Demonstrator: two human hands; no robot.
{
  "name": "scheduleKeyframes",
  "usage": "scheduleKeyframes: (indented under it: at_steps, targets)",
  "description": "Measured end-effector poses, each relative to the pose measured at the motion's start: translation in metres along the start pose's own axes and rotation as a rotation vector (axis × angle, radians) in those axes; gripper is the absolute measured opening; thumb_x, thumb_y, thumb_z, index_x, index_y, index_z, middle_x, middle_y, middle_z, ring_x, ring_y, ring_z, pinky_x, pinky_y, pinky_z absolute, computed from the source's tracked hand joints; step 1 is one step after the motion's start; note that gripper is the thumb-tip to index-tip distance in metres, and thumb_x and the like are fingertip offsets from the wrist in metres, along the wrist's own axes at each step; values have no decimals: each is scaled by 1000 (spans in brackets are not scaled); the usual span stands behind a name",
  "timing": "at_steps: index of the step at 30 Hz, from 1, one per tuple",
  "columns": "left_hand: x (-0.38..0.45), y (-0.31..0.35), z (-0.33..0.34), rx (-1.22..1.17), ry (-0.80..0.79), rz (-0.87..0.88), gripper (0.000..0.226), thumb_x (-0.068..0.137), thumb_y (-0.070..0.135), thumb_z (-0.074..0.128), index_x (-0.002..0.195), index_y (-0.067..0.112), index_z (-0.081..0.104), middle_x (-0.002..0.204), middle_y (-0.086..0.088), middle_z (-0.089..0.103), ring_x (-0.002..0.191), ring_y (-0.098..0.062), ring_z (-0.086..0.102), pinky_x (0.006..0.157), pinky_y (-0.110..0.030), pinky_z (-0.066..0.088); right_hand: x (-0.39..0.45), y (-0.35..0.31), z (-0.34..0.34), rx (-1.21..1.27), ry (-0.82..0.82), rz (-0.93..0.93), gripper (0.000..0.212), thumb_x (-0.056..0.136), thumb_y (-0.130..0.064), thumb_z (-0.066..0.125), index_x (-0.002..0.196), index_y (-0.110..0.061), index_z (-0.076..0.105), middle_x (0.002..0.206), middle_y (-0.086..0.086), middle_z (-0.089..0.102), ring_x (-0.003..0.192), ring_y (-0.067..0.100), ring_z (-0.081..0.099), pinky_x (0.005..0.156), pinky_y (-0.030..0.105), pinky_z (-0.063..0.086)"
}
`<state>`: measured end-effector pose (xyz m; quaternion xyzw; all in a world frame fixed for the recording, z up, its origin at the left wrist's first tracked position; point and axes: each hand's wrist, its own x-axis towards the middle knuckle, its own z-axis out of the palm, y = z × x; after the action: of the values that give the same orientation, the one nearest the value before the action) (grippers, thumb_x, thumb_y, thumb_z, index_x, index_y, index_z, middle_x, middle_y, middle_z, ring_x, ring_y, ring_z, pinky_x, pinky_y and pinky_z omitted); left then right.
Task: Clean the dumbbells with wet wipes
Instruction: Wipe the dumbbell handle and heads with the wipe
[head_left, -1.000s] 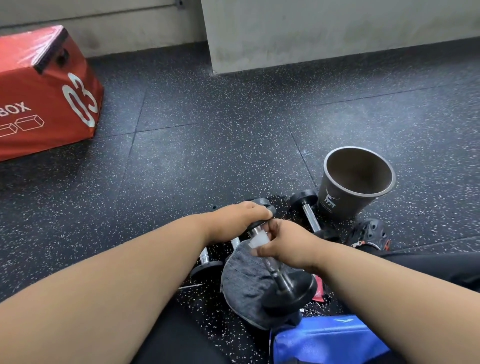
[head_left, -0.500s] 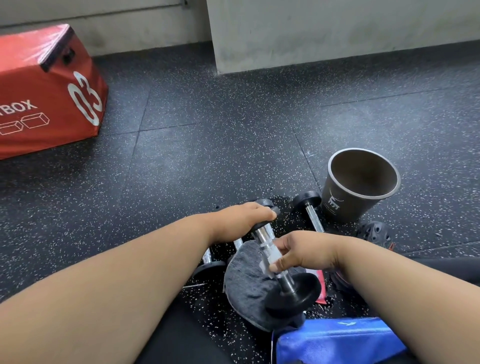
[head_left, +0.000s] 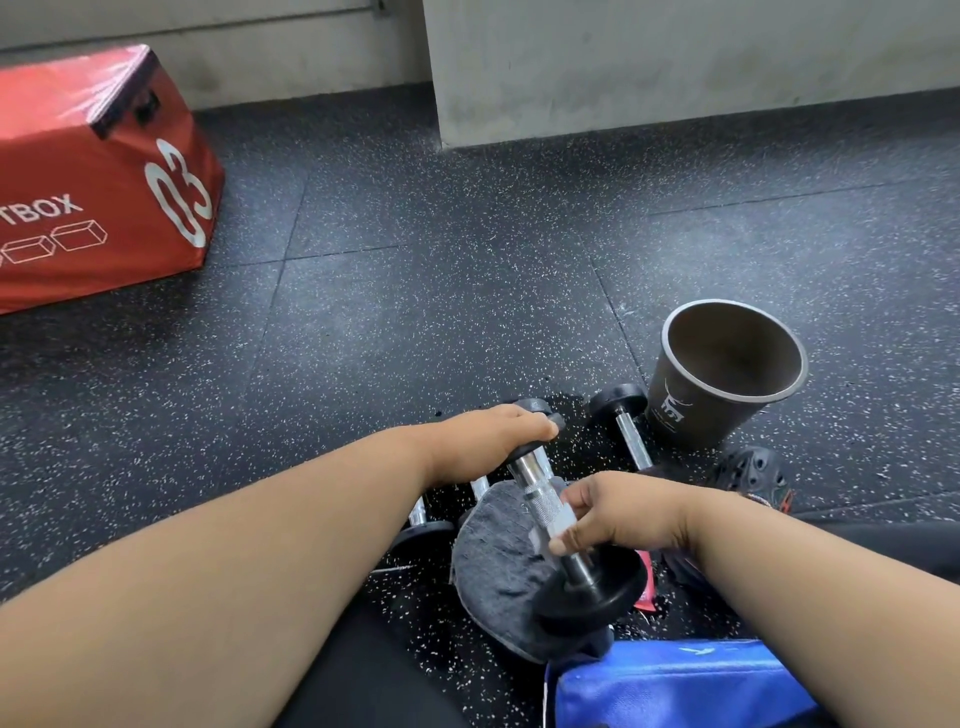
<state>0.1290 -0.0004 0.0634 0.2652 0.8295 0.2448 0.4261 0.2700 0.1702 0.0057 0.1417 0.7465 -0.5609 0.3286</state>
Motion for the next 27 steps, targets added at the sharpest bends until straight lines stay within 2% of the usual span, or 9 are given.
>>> scheduleKeyframes:
  at_steps: [2, 4, 7, 10, 13, 15, 18, 22, 27]
  targets:
    - [0, 1, 0, 7, 1, 2, 60, 88, 77, 49, 134, 40, 62, 136, 7, 63, 125, -19, 57, 111, -45, 39, 3, 3, 0, 143, -66, -11, 29, 87, -13, 85, 115, -6, 79, 118, 17, 79, 108, 29, 75, 103, 41, 55]
    - [-1, 1, 0, 5, 2, -2, 55, 93, 73, 52, 134, 38, 63, 135, 8, 64, 124, -17, 58, 111, -44, 39, 7, 5, 2, 331, -148, -5, 33, 88, -7, 80, 121, -4, 76, 123, 21, 75, 108, 31, 73, 97, 44, 59]
    - [0, 1, 1, 13, -4, 0, 55, 94, 72, 53, 136, 37, 62, 136, 9, 64, 125, -16, 58, 113, -43, 39, 13, 1, 10, 534, -232, -29, 32, 83, -10, 84, 113, -8, 75, 100, 13, 75, 87, 22, 72, 78, 34, 59]
    - [1, 0, 2, 27, 3, 0, 72, 77, 82, 49, 134, 40, 62, 136, 9, 64, 126, -17, 58, 117, -47, 39, 20, -8, 15, 639, -262, -54, 41, 59, -26, 101, 92, -17, 78, 88, 10, 70, 82, 23, 66, 73, 32, 56]
    - [3, -2, 3, 2, 12, -8, 74, 71, 84, 48, 130, 42, 63, 134, 11, 65, 125, -15, 58, 117, -49, 38, 25, -15, 18, 639, -178, -58, 45, 58, -29, 96, 96, -17, 75, 86, 8, 72, 80, 21, 67, 72, 31, 51]
    - [5, -4, 4, -9, 17, -8, 72, 70, 86, 49, 125, 43, 65, 131, 11, 66, 124, -15, 59, 117, -49, 39, 26, -16, 19, 619, -122, -33, 44, 60, -33, 91, 96, -14, 75, 87, 10, 75, 78, 20, 70, 72, 30, 52]
    - [6, -5, 4, -18, 14, -9, 67, 71, 86, 49, 121, 44, 66, 129, 12, 67, 122, -13, 60, 117, -49, 39, 24, -15, 19, 608, -128, -12, 33, 73, -30, 84, 98, -11, 73, 86, 11, 75, 74, 20, 70, 69, 27, 56]
    - [3, -2, 2, -21, 5, -7, 68, 72, 84, 49, 124, 44, 65, 128, 15, 66, 121, -11, 59, 117, -47, 39, 21, -4, 12, 542, -192, 9, 23, 83, -25, 80, 102, -14, 75, 94, 10, 73, 85, 23, 69, 88, 38, 53]
    - [-1, 1, 1, -27, 6, -21, 67, 75, 82, 48, 124, 39, 66, 125, 11, 67, 118, -15, 60, 115, -49, 40, 9, -2, -2, 393, -283, 11, 39, 80, -20, 58, 117, -23, 71, 112, 7, 65, 101, 24, 58, 99, 44, 42]
